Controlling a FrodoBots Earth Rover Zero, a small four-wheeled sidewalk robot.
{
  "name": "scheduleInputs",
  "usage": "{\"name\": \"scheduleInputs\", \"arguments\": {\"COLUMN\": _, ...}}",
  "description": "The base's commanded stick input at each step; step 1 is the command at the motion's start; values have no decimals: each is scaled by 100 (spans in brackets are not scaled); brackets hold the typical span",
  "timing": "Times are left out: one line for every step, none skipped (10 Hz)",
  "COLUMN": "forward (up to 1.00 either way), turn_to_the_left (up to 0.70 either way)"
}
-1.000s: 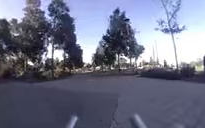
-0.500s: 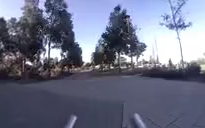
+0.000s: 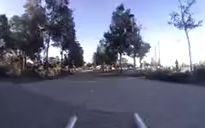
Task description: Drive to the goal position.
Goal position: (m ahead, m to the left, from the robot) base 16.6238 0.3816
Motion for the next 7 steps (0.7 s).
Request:
{"name": "scheduleInputs", "arguments": {"forward": 100, "turn_to_the_left": 0}}
{"name": "scheduleInputs", "arguments": {"forward": 100, "turn_to_the_left": 0}}
{"name": "scheduleInputs", "arguments": {"forward": 100, "turn_to_the_left": 27}}
{"name": "scheduleInputs", "arguments": {"forward": 100, "turn_to_the_left": 27}}
{"name": "scheduleInputs", "arguments": {"forward": 100, "turn_to_the_left": 27}}
{"name": "scheduleInputs", "arguments": {"forward": 100, "turn_to_the_left": 27}}
{"name": "scheduleInputs", "arguments": {"forward": 100, "turn_to_the_left": 27}}
